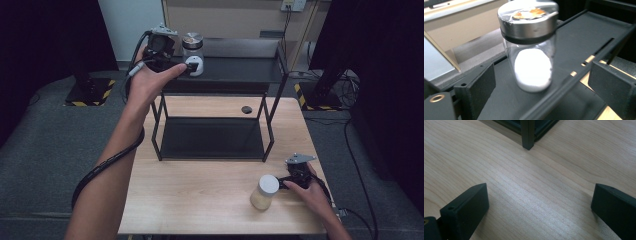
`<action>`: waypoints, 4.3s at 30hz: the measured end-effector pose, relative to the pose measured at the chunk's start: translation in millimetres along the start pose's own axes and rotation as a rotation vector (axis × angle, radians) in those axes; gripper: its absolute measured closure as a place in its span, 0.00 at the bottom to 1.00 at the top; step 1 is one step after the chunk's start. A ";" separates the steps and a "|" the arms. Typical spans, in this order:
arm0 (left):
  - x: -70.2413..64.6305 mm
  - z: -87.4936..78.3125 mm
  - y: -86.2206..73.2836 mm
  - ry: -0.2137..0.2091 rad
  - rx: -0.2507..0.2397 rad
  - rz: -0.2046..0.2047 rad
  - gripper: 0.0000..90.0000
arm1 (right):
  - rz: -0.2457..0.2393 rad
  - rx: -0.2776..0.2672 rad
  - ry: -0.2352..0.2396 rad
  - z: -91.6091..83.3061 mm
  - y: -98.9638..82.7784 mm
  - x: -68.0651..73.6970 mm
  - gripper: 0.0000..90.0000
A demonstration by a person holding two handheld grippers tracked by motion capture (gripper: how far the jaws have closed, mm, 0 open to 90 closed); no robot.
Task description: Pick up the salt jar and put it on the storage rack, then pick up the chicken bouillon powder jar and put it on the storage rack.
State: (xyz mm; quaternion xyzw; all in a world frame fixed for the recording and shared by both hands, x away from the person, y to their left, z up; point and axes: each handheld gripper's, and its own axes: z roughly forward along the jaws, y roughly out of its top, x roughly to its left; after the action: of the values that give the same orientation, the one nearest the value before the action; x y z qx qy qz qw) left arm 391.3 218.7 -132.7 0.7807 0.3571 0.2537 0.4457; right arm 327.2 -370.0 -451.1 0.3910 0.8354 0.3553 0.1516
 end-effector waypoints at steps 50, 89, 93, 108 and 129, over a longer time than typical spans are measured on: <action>-60.1 93.2 -150.0 -0.368 0.028 0.273 0.04 | 0.001 0.002 0.001 -0.6 -0.2 0.1 0.02; -75.4 57.6 -290.9 -0.162 0.221 0.026 0.03 | -0.003 0.003 0.007 -8.5 -7.4 3.5 0.02; -74.3 56.2 -294.7 -0.157 0.241 0.014 0.03 | 0.000 0.004 0.006 -10.3 -8.8 4.5 0.02; -67.0 68.7 -310.6 -0.178 0.298 0.016 0.01 | 0.005 0.004 0.002 -12.9 -11.0 6.7 0.02; -68.5 68.5 -309.9 -0.158 0.308 0.003 0.00 | 0.005 0.005 0.002 -12.8 -11.0 6.6 0.02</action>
State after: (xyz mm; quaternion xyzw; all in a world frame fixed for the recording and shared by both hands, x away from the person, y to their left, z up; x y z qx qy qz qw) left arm 295.3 237.5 -442.3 0.8577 0.3545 0.1344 0.3473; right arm 310.2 -376.0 -449.8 0.3931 0.8354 0.3542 0.1490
